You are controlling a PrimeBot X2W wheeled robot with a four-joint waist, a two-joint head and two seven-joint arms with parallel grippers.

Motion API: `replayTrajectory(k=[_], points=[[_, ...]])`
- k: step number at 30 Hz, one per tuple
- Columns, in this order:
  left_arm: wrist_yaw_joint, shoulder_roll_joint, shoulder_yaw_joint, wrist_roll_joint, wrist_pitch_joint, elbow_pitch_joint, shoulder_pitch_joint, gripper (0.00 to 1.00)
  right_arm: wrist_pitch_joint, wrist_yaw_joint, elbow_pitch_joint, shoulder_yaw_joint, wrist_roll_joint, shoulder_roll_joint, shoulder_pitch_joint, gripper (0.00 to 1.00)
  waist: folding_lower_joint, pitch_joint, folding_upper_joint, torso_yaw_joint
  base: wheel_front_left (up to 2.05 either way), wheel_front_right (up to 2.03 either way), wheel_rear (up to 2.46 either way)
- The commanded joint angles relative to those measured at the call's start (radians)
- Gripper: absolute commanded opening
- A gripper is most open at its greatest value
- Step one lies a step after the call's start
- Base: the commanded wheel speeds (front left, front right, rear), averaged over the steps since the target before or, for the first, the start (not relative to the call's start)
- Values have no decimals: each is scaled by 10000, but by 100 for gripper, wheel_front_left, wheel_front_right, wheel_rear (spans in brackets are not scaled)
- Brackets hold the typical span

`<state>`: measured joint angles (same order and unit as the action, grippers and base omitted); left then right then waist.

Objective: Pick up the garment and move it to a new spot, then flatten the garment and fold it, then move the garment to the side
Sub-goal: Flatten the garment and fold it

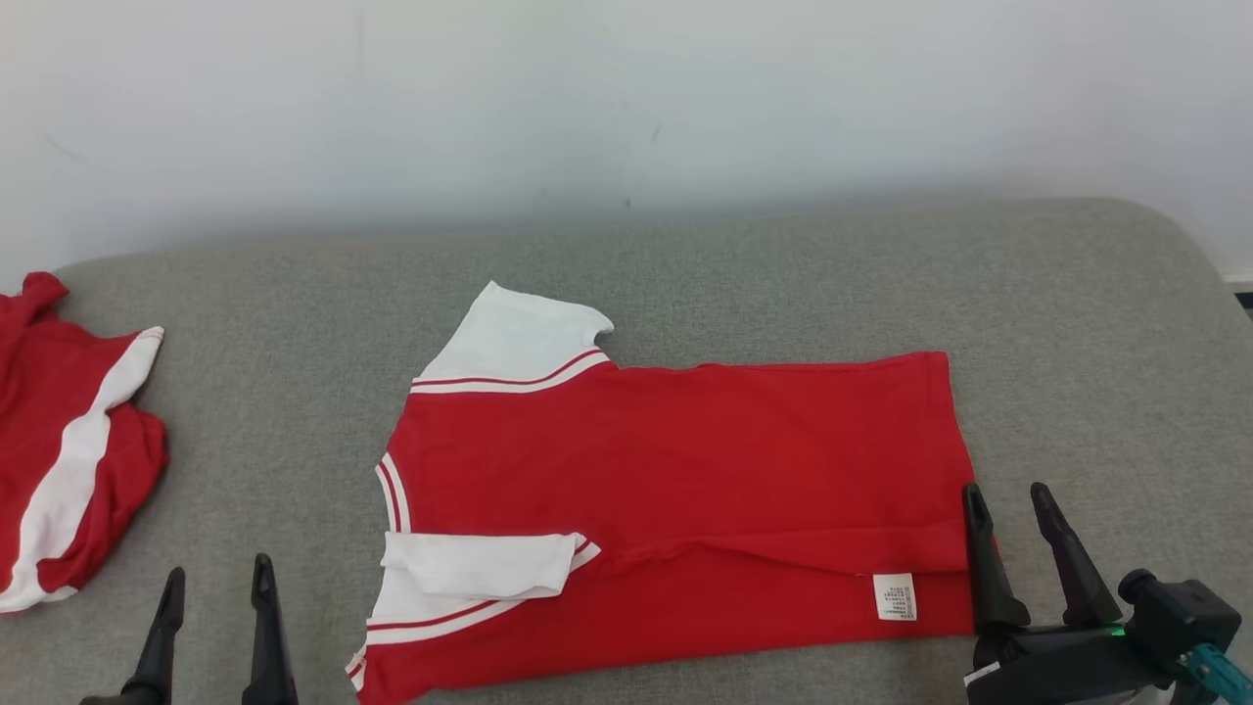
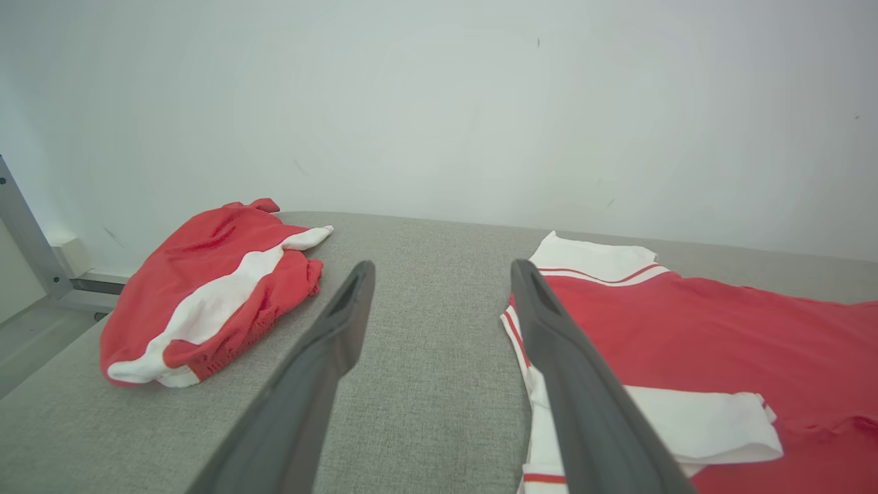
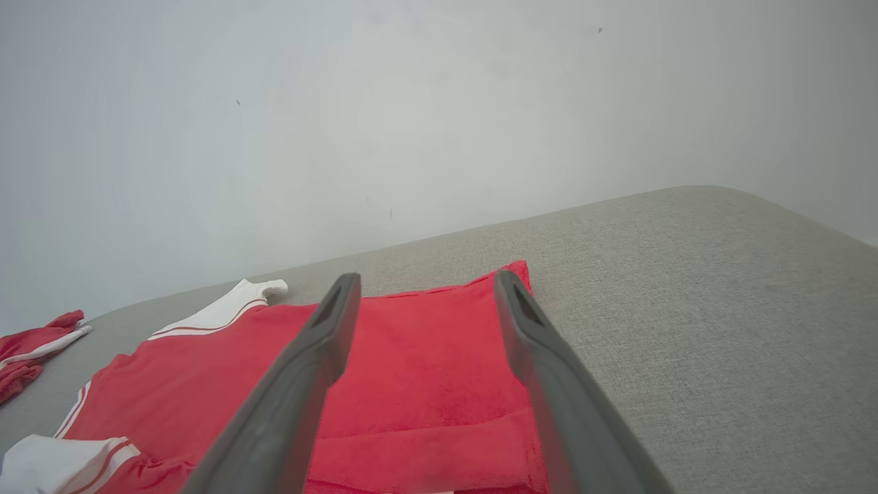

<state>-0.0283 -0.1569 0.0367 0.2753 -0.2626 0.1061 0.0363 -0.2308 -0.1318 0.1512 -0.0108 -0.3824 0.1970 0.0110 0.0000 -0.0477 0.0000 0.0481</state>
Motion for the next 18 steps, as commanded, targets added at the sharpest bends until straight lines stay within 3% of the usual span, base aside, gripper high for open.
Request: replayTrajectory(k=[1,18], points=[[-48,88,158,-233,-29,-142,218,100,-102,24,-43,12,131,-66,-62,100,0,132,0,55,0,0,0],[-667,188,508,-1221,-30,-30,853,100,-347,24,287,248,776,-308,-337,100,0,367,0,122,0,0,0]])
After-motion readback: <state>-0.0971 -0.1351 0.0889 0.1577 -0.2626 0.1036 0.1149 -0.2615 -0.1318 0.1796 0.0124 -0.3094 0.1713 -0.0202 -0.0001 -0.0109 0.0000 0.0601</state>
